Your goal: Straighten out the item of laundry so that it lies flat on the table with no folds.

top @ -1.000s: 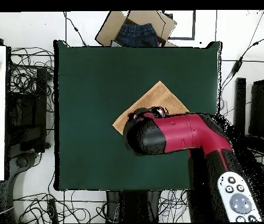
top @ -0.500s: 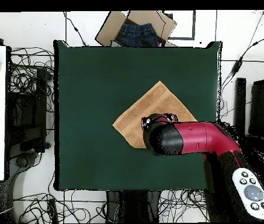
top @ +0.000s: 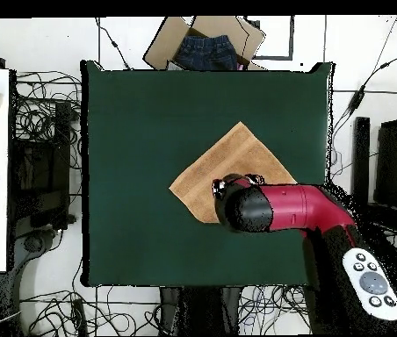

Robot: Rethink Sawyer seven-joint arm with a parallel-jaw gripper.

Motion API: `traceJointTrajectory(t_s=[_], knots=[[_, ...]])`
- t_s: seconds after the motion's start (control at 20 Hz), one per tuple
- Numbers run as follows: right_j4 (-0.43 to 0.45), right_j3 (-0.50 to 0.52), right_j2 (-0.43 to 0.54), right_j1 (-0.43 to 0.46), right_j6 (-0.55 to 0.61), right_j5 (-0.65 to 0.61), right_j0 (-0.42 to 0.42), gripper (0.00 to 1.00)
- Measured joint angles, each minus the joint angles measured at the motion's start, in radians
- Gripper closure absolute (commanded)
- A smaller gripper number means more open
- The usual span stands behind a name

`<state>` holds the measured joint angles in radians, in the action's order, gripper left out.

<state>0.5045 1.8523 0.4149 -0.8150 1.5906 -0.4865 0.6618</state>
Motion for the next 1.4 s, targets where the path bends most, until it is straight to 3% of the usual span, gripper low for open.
traceJointTrajectory(t_s=[0.7,1.4], knots=[[-0.041,-0.196,-0.004,0.143,0.0,-0.1,-0.105,0.0],[-0.05,-0.268,-0.004,0.226,0.0,-0.106,-0.107,0.0]])
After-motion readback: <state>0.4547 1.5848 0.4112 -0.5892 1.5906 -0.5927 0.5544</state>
